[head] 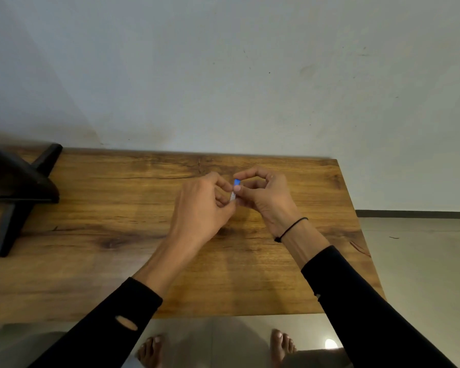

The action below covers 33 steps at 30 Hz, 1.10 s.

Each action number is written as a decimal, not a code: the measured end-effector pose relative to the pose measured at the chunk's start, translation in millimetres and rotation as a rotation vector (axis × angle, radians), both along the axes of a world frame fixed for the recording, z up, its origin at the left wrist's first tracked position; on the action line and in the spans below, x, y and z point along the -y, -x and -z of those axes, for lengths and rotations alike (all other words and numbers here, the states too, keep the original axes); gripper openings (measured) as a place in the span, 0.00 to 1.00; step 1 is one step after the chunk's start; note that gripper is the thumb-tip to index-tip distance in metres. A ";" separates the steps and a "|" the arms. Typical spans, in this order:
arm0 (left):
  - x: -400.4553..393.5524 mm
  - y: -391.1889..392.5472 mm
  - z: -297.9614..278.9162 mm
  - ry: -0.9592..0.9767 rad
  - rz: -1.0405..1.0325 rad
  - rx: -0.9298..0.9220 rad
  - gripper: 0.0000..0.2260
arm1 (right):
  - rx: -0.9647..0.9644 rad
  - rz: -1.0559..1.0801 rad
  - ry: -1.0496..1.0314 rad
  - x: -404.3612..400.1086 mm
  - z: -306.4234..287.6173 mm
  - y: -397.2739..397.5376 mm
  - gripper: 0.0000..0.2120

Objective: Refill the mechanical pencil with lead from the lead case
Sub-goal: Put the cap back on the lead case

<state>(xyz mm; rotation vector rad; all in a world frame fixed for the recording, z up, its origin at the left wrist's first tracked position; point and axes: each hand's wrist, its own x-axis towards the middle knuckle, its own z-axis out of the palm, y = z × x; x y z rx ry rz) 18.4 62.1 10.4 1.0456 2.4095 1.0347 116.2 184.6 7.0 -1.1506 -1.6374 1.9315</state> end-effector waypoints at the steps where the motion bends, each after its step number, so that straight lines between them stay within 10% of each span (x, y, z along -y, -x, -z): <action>1: -0.9 0.3 2.7 -0.008 -0.016 0.119 0.14 | 0.019 -0.024 -0.052 -2.1 -1.2 -0.4 0.09; 9: -14.1 2.9 17.2 -0.073 -0.076 0.672 0.28 | 0.388 -0.072 -0.574 -12.1 -2.6 -4.6 0.08; 16: -22.4 -13.6 27.0 0.104 0.029 0.409 0.26 | 0.995 -0.215 -0.718 -27.1 1.9 -29.9 0.17; 28: -28.2 -19.5 31.6 0.206 0.057 0.085 0.15 | 0.923 -0.242 -0.702 -17.7 13.6 -14.6 0.11; 33: -26.3 -30.3 29.3 0.357 0.204 -0.011 0.42 | 0.939 -0.240 -0.722 -20.6 14.6 -18.0 0.11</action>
